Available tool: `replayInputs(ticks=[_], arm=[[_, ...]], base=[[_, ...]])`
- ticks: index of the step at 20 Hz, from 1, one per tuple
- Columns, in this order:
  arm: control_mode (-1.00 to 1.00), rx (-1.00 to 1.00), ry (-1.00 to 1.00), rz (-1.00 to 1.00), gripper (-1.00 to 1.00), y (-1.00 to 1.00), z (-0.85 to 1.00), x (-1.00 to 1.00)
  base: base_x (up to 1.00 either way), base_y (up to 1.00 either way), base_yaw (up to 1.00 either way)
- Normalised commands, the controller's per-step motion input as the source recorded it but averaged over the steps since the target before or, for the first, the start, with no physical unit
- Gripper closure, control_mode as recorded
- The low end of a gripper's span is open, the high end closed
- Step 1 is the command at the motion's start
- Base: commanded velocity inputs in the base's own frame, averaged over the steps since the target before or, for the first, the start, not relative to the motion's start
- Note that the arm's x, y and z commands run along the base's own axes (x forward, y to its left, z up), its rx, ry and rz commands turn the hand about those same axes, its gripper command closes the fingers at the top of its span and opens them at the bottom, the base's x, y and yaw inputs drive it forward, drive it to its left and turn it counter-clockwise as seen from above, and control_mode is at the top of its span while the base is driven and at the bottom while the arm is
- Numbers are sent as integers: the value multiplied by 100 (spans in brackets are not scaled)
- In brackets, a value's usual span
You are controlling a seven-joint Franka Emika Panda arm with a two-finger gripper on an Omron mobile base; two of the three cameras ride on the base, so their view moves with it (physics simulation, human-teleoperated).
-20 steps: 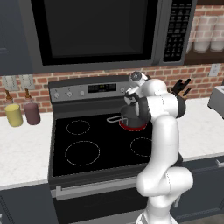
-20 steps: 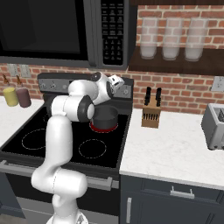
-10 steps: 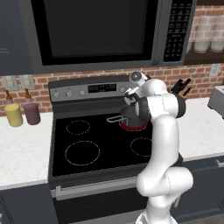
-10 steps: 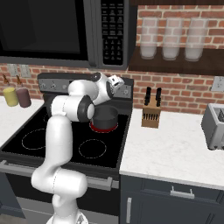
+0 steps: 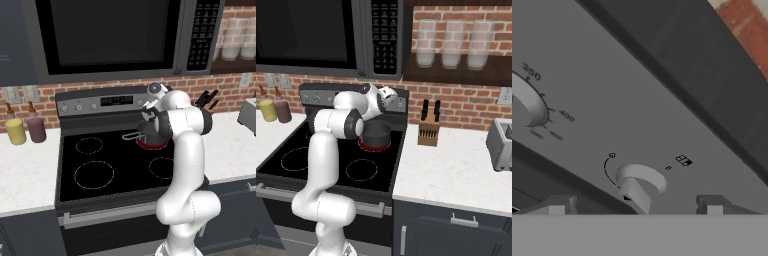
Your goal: Turn off the rear right burner of the stove.
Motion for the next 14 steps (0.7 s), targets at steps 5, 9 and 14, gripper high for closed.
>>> replayInputs(ticks=[5,9,14], arm=[[-100,0,0,0,-100,0,0,0],[-100,0,0,0,-100,0,0,0],[-100,0,0,0,-100,0,0,0]], base=[[0,0,0],[0,0,0],[0,0,0]])
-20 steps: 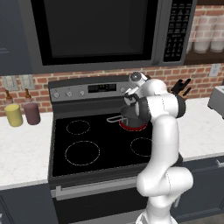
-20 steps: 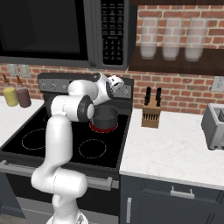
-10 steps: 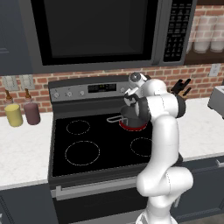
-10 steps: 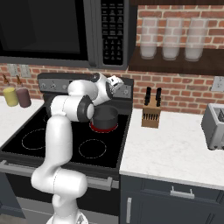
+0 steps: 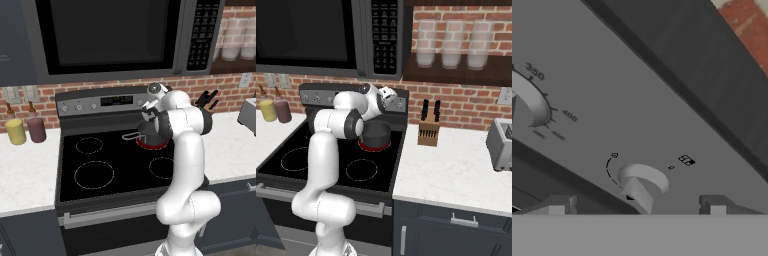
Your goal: Turn off the rear right burner of the stove.
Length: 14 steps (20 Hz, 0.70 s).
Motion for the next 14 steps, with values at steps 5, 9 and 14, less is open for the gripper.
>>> replayInputs(ticks=[5,9,14], arm=[[-100,0,0,0,-100,0,0,0],[-100,0,0,0,-100,0,0,0],[-100,0,0,0,-100,0,0,0]], base=[[0,0,0],[0,0,0],[0,0,0]])
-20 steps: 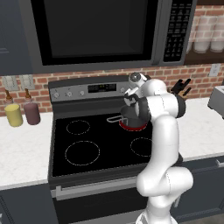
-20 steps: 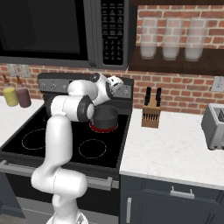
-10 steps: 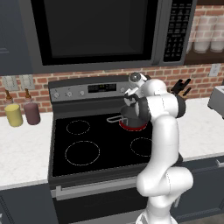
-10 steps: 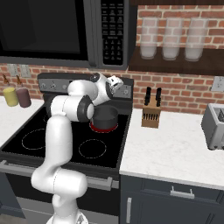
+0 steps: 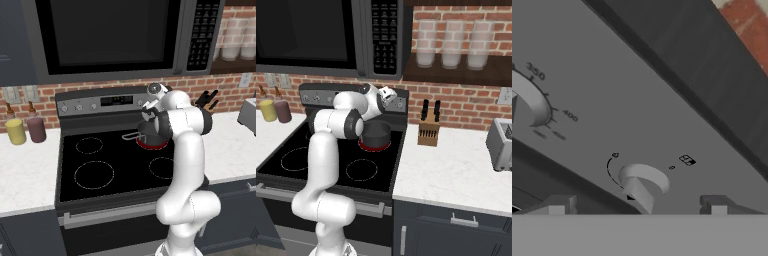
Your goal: Turn off the rear right burner of the stove.
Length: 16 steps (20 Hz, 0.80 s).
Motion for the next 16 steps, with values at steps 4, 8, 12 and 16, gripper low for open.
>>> replayInputs(ticks=[4,8,12,16], arm=[[-100,0,-4,0,-100,0,0,0],[-100,0,-8,0,-100,0,0,0],[-100,0,-12,0,-100,0,0,0],[-100,0,-7,0,-100,0,-4,0]], base=[[0,0,0],[0,0,0],[0,0,0],[0,0,0]])
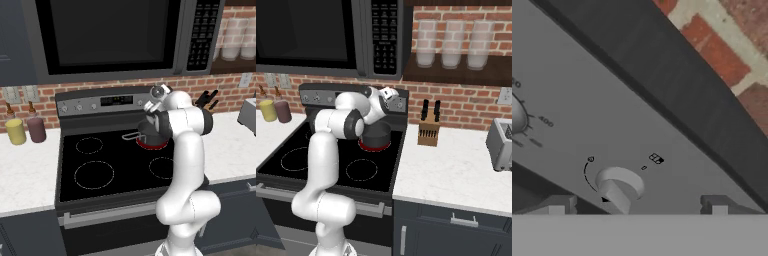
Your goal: Turn off the rear right burner of the stove.
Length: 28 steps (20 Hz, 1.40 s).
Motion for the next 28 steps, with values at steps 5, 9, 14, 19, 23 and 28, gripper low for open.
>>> replayInputs(ticks=[5,9,14,19,23,28], arm=[[-100,0,-1,0,-100,0,-9,0],[-100,0,-2,0,-100,2,-15,0],[-100,0,-1,0,-100,0,-5,0],[-100,0,0,0,100,0,0,0],[-100,0,0,0,100,0,0,0],[-100,0,0,0,100,0,0,0]], base=[[0,0,0],[0,0,0],[0,0,0],[0,0,0],[0,0,0],[0,0,0]])
